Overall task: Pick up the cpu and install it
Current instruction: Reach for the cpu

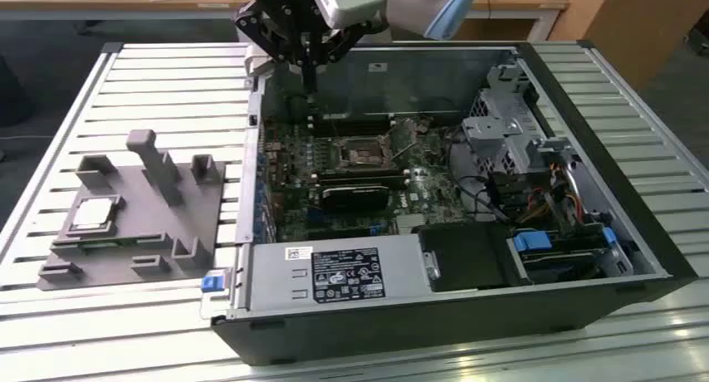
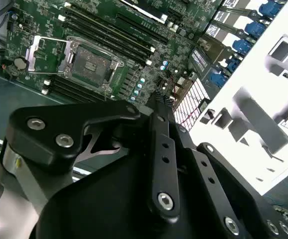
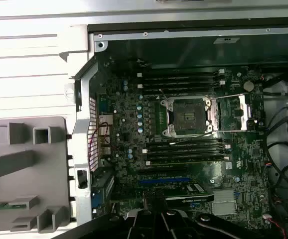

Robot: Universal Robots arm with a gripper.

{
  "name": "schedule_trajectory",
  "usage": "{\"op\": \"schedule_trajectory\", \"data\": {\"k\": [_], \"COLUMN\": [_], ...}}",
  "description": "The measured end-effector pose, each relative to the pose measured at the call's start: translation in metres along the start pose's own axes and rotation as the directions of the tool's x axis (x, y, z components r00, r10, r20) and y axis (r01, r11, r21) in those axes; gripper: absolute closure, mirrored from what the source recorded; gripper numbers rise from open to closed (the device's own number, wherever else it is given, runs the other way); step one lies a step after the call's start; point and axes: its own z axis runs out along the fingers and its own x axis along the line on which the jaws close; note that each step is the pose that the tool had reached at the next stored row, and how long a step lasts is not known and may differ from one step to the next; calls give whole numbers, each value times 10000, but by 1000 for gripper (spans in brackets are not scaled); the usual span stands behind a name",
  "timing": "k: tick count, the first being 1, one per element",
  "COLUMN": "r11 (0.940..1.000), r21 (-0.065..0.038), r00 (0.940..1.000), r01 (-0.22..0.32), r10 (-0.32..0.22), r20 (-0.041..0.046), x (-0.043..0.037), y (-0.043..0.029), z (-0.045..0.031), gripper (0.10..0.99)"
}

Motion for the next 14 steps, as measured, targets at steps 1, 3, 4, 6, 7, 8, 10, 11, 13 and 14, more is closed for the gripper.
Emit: {"op": "schedule_trajectory", "data": {"k": [1, 3, 4, 6, 7, 8, 10, 11, 13, 14], "r11": [10000, 10000, 10000, 10000, 10000, 10000, 10000, 10000, 10000, 10000], "r21": [-1, 0, 0, -1, 0, -1, -1, -1, 0, 0], "r00": [10000, 10000, 10000, 10000, 10000, 10000, 10000, 10000, 10000, 10000], "r01": [0, 0, -1, -1, 0, 0, 0, 0, 1, 0], "r10": [0, 0, 1, 1, 0, 0, 0, 0, -1, 0], "r20": [0, 0, 0, 0, 0, 0, 0, 1, 0, 0], "x": [0, 3, 5, 9, 11, 13, 18, 20, 24, 26], "y": [0, 0, 0, 0, -1, -1, -1, -1, -2, -2], "z": [0, 0, 0, 0, 0, 0, 0, 0, -1, -1], "gripper": [980, 980, 980, 980, 980, 980, 980, 980, 980, 980]}}
